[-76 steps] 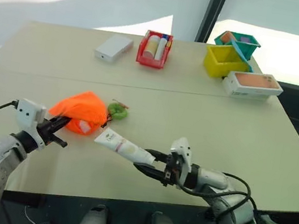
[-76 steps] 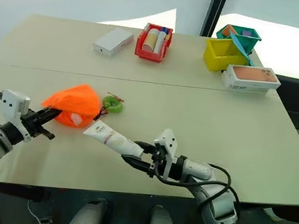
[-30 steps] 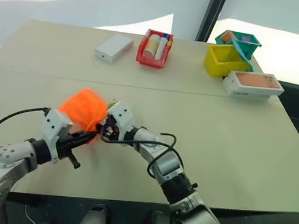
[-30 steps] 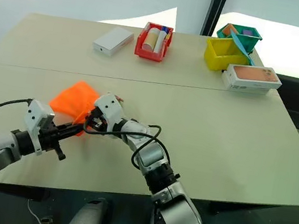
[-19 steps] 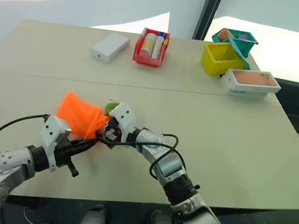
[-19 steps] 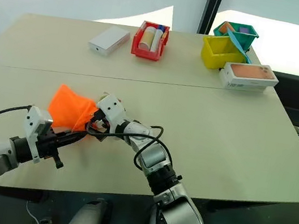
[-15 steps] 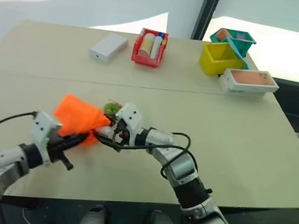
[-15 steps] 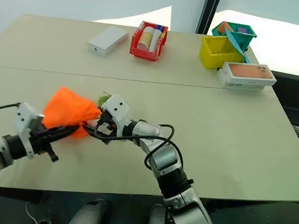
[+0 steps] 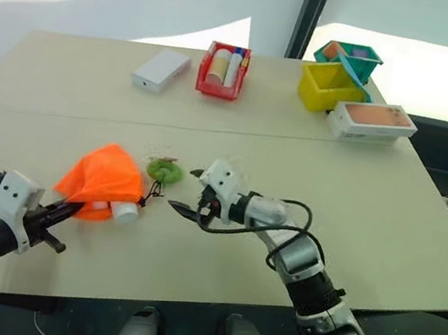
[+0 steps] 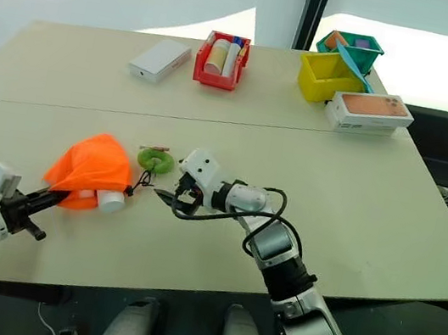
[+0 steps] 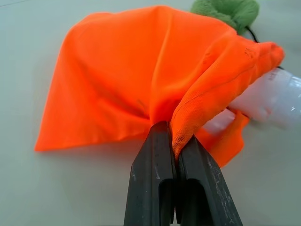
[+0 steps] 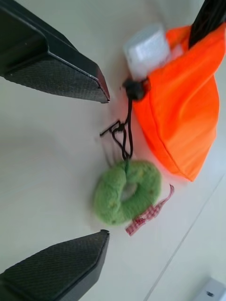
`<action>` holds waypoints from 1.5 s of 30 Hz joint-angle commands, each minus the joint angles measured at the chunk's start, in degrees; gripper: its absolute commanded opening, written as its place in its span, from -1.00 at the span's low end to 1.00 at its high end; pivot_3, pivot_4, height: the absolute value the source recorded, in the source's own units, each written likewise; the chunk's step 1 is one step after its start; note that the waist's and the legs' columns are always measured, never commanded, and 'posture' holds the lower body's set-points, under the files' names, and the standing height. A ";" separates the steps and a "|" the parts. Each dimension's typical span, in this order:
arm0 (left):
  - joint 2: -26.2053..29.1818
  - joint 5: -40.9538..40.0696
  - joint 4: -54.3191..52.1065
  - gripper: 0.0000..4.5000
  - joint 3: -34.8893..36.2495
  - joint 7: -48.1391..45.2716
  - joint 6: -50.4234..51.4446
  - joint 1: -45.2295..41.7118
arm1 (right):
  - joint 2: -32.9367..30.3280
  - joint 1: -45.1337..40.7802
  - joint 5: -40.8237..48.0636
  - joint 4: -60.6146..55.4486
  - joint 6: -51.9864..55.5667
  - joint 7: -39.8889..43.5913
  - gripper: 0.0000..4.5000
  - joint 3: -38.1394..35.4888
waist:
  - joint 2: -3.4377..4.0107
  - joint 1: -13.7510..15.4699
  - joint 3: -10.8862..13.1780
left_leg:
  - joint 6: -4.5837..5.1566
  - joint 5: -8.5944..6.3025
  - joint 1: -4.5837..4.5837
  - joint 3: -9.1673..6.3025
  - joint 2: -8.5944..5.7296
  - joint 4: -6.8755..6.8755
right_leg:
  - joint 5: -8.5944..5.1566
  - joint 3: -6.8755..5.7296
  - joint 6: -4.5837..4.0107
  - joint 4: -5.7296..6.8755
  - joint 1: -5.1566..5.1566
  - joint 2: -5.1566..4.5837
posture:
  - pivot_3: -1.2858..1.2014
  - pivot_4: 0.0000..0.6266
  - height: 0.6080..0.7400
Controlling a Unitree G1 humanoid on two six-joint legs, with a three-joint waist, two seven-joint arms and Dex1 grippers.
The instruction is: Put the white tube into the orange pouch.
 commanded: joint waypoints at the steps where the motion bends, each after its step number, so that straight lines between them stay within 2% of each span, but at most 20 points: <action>1: 0.47 0.55 -1.05 -1.00 2.03 -0.33 -1.84 0.12 | 2.50 -3.29 -4.29 6.28 -9.58 -2.14 0.99 1.87 | 0.00 0.03 0.00 | 0.00 0.00 0.00 0.01 0.00 -0.03 | 0.00 0.00 0.00 -0.01 0.00 0.01 | 0.03 -0.52 1.00; 4: -0.82 -0.22 -3.30 -1.00 1.26 0.53 -0.99 0.05 | 4.25 -5.39 -6.13 11.44 -14.74 -3.11 0.99 2.18 | 0.00 0.10 0.00 | -0.01 0.01 0.00 0.05 -0.01 -0.12 | -0.01 0.01 -0.01 -0.02 -0.02 0.02 | 0.03 -0.52 1.00; 8: -2.77 -1.87 -6.13 -1.00 0.85 2.12 0.55 -0.52 | 3.91 -4.62 -3.00 9.82 -16.26 1.37 0.99 0.45 | -0.03 0.11 -0.01 | -0.01 0.02 0.00 0.07 0.00 -0.15 | -0.02 0.01 -0.02 0.00 0.00 0.03 | 0.03 -0.52 1.00; 9: -2.97 -1.87 -6.57 -1.00 0.71 2.27 0.92 -0.61 | 3.57 -3.70 -0.69 8.03 -14.83 3.73 0.88 -0.36 | -0.03 0.12 -0.01 | -0.01 0.02 0.01 0.07 0.00 -0.15 | -0.02 0.01 -0.02 0.02 0.01 0.04 | 0.03 -0.52 1.00; 11: -3.23 -1.88 -7.49 -1.00 -0.19 2.38 1.45 -0.85 | 1.95 -1.12 3.68 2.23 -10.98 9.46 0.57 -0.37 | -0.03 0.33 -0.01 | -0.01 0.02 0.02 0.03 0.00 -0.14 | -0.02 -0.01 -0.01 0.05 0.03 0.06 | 0.03 -0.52 1.00; 16: -3.26 -2.39 -7.66 -1.00 -1.43 2.71 2.50 -2.40 | 0.84 1.80 8.53 -6.92 -0.92 16.53 -0.61 2.53 | -0.04 0.11 -0.02 | 0.00 0.02 0.10 0.03 -0.01 -0.13 | -0.04 -0.02 0.01 0.07 0.11 0.08 | 0.03 -0.52 1.00; 18: -3.31 -2.73 -7.64 -1.00 -1.78 2.74 3.14 -3.37 | 1.87 1.46 7.99 -6.93 1.59 17.12 -0.99 4.34 | -0.04 0.10 -0.02 | 0.00 0.03 0.16 0.01 0.00 -0.12 | -0.03 -0.02 0.00 0.11 0.11 0.16 | 0.03 -0.52 1.00; 23: -3.30 -3.90 -8.22 -1.00 -2.65 2.60 4.98 -5.04 | 6.76 -0.62 5.26 -1.77 4.08 15.15 -0.99 7.50 | -0.04 0.14 -0.02 | 0.00 0.02 0.20 -0.04 0.03 -0.13 | -0.04 -0.06 -0.03 0.14 0.13 0.21 | 0.03 -0.52 1.00; 30: -2.96 -4.81 -10.11 -1.00 -2.55 2.71 6.71 -4.25 | 12.61 -1.76 1.27 5.78 1.71 9.32 -0.99 8.17 | -0.05 0.18 -0.02 | -0.03 0.03 0.16 -0.01 0.00 -0.13 | -0.04 -0.05 -0.02 0.09 0.13 0.12 | 0.03 -0.52 1.00; 34: -2.86 -4.72 -10.21 -1.00 -1.94 2.21 6.69 -2.42 | 15.10 -3.06 -1.43 9.95 -1.10 2.38 -0.99 5.76 | -0.05 0.09 -0.03 | -0.06 0.05 0.16 -0.01 -0.01 -0.13 | -0.04 -0.04 -0.03 0.09 0.12 0.08 | 0.03 -0.52 1.00; 39: -3.05 -3.84 -9.02 -1.00 -1.90 1.74 5.83 -0.07 | 14.90 -3.34 -1.99 10.23 -3.42 -0.06 -0.99 3.56 | -0.05 0.10 -0.02 | -0.07 0.05 0.15 -0.03 0.01 -0.16 | -0.04 -0.04 -0.04 0.09 0.09 0.06 | 0.03 -0.52 1.00; 45: -2.50 -0.74 -7.33 -1.00 -2.63 0.64 2.90 2.61 | 8.74 -0.68 1.59 0.46 -1.50 8.63 -0.99 2.78 | -0.03 0.17 -0.02 | -0.06 0.05 0.14 -0.02 0.02 -0.16 | -0.04 -0.03 -0.04 0.06 0.09 0.05 | 0.03 -0.52 1.00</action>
